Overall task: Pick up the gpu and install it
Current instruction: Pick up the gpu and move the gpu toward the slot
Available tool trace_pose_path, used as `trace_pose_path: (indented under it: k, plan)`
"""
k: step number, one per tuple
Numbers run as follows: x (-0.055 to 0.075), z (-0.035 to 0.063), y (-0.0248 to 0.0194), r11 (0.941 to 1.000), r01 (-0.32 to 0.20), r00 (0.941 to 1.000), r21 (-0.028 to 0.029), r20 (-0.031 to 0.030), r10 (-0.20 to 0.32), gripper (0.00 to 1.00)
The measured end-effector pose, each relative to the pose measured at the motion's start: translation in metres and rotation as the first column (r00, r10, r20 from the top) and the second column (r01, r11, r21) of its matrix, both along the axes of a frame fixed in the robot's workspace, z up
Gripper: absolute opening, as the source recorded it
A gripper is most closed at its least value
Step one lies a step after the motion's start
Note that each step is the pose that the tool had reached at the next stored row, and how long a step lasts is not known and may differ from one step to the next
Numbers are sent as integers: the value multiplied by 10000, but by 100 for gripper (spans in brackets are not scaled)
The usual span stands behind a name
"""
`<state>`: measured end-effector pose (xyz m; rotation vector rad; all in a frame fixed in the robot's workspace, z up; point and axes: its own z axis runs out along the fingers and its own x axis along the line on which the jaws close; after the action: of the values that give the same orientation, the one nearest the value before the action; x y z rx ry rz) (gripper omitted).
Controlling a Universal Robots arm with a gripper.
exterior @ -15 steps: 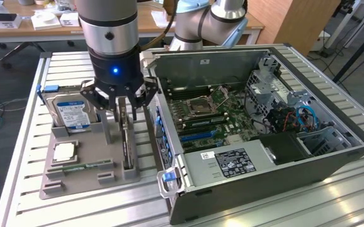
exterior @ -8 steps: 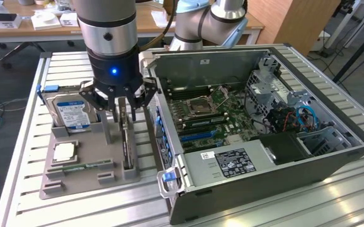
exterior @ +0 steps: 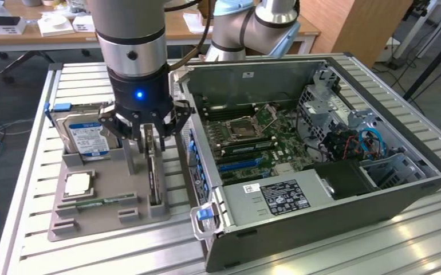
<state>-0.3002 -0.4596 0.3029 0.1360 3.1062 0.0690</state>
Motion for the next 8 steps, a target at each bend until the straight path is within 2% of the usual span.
trace_pose_path:
  k: [8]
  plan:
    - [1,-146,-1,10000,-1,10000,0,15,1,43]
